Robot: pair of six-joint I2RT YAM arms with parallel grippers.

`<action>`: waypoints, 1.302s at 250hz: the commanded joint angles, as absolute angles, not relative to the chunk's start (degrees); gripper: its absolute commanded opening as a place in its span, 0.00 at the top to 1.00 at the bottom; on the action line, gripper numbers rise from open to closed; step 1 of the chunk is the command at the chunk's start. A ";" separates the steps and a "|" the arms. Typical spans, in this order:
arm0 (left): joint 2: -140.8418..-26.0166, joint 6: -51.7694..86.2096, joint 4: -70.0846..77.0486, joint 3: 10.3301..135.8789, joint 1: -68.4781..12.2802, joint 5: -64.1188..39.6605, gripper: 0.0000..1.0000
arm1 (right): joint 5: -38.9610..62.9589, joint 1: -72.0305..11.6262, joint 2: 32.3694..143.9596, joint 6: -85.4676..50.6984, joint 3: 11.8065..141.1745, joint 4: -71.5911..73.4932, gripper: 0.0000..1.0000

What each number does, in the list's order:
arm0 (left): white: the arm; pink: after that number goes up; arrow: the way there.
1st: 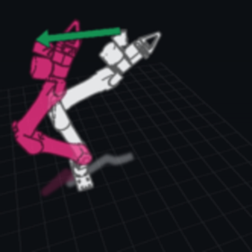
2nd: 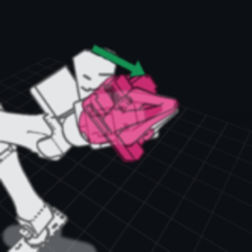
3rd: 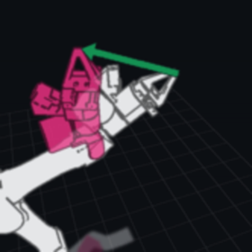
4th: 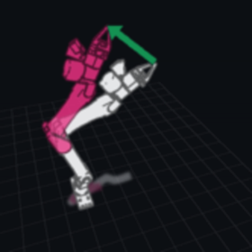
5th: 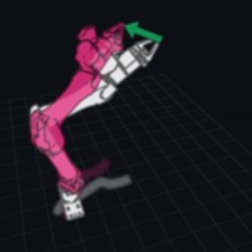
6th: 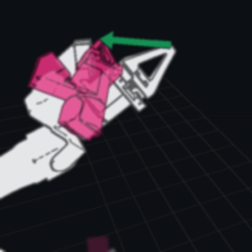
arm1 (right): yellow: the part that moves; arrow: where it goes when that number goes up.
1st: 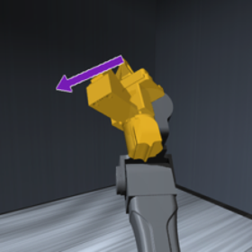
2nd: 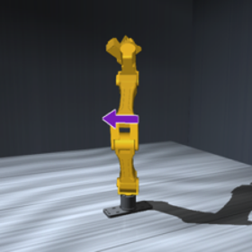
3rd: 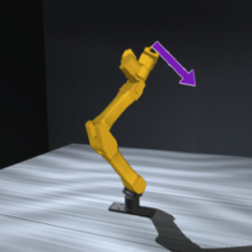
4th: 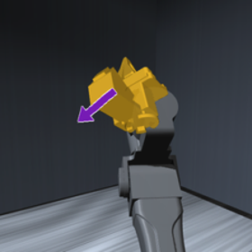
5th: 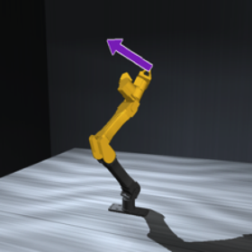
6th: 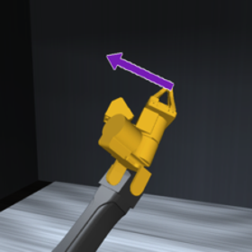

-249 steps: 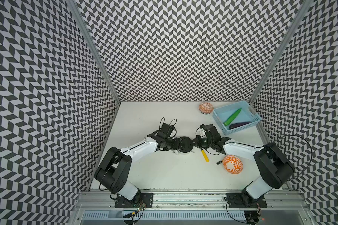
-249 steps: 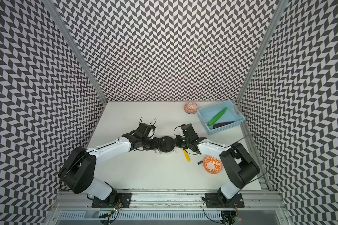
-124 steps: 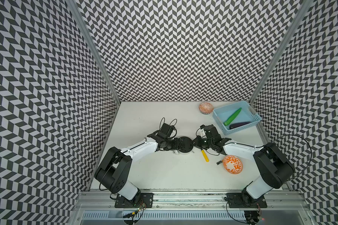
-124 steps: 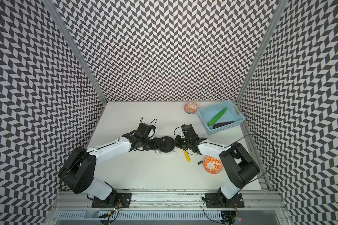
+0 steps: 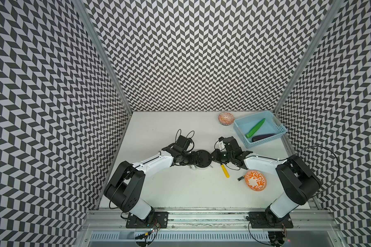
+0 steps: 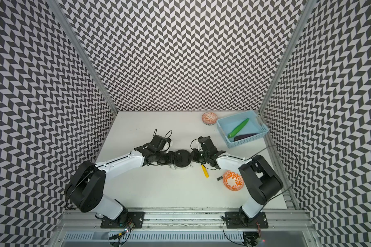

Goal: Remove the battery from the alarm
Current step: Install the cover on the alarm.

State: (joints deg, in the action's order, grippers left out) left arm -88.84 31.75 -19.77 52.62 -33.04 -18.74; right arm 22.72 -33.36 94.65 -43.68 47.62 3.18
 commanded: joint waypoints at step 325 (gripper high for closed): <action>-82.32 30.73 -19.71 52.83 -31.47 -16.79 0.30 | 16.44 -33.13 90.91 -37.51 56.95 -13.49 0.46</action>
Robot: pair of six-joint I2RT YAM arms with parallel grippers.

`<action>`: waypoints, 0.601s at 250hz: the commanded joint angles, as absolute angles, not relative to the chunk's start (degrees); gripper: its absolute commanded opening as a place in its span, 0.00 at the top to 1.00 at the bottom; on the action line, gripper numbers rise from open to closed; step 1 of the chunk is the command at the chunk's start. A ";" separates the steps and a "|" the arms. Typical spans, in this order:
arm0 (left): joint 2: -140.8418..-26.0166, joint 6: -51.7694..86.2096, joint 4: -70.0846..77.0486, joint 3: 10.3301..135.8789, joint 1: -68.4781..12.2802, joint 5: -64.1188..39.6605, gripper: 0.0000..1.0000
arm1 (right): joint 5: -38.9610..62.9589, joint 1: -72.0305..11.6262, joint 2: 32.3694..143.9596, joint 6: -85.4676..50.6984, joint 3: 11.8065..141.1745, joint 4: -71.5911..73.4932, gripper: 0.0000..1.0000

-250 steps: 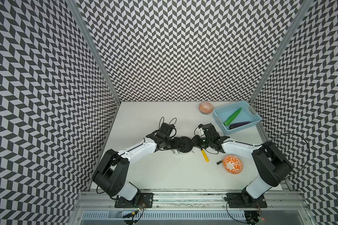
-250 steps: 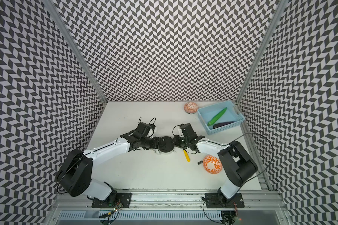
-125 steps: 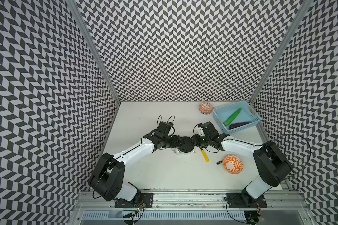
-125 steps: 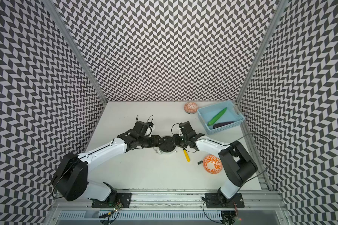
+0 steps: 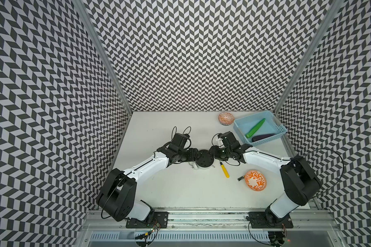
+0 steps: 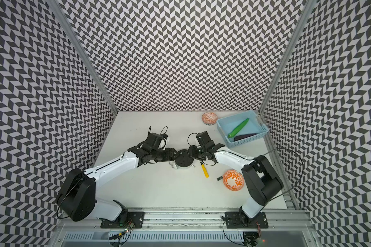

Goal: Remove the battery from the alarm
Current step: Install the cover on the alarm.

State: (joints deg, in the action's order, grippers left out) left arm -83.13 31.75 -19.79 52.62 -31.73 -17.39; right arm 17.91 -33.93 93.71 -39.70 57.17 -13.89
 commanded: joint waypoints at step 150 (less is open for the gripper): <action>-92.01 27.05 -19.25 55.55 -31.64 -19.53 0.34 | 31.61 -28.12 98.27 -34.37 50.61 -0.63 0.67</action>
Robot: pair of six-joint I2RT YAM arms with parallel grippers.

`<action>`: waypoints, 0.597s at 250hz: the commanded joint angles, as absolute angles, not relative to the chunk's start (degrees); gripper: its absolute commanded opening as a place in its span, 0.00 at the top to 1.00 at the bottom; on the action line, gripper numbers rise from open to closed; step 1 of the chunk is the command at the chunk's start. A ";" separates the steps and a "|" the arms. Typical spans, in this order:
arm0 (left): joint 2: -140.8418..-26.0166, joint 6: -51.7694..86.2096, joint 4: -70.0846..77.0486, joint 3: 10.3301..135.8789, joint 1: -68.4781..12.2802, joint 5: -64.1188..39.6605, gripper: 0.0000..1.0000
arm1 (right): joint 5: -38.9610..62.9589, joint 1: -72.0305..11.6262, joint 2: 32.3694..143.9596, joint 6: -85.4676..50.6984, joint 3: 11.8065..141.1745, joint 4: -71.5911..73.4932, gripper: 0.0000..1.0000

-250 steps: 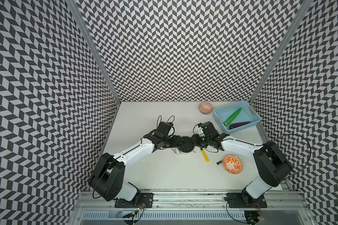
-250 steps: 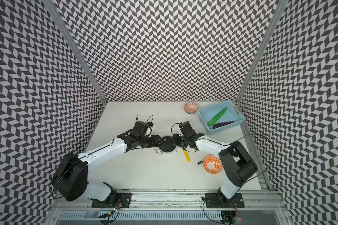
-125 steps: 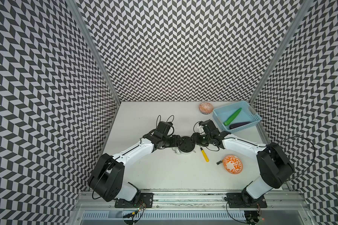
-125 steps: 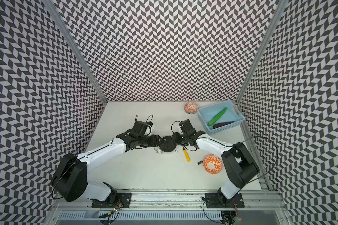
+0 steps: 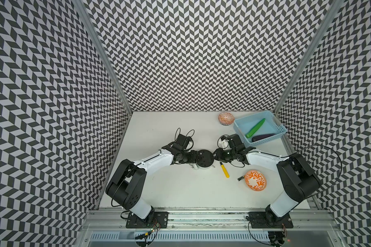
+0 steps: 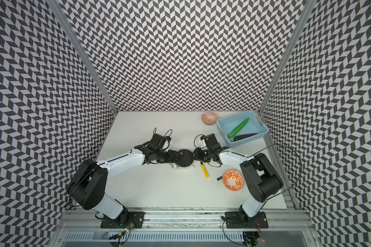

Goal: Remove the battery from the alarm
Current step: Install the cover on the alarm.

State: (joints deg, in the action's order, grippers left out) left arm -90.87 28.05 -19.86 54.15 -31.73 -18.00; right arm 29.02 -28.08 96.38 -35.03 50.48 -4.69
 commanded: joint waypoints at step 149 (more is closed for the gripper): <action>-92.00 30.72 -12.70 53.78 -32.94 -26.16 0.35 | 16.09 -32.19 106.84 -31.60 57.76 -20.27 0.77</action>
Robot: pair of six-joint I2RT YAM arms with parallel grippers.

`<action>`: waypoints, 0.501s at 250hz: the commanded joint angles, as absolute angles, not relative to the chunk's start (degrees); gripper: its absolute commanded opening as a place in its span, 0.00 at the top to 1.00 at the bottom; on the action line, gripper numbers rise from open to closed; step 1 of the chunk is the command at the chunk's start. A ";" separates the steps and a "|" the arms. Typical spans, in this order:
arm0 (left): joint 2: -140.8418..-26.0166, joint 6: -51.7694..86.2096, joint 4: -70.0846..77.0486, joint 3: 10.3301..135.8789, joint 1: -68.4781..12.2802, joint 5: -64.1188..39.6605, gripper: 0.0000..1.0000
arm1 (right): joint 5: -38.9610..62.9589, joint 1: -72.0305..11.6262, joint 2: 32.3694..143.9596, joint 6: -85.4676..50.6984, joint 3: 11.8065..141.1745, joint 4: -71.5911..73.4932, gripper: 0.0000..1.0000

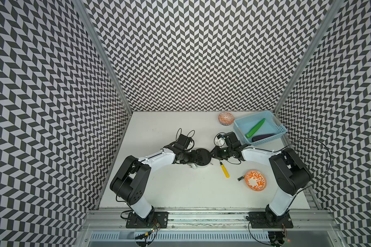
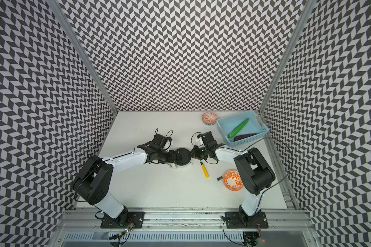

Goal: Remove the battery from the alarm
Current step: Install the cover on the alarm.

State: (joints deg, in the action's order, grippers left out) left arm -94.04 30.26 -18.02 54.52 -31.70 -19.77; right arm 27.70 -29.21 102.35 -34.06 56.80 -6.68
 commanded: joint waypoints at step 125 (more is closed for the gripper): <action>-83.65 34.38 -4.98 36.38 -14.24 -33.48 0.55 | 20.79 -30.29 81.70 -25.02 59.50 -3.91 0.35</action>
State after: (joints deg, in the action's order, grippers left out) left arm -81.43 33.08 -9.52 39.83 -14.33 -27.27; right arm 21.37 -31.20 88.31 -27.14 63.70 -13.21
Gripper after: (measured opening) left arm 0.512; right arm 0.577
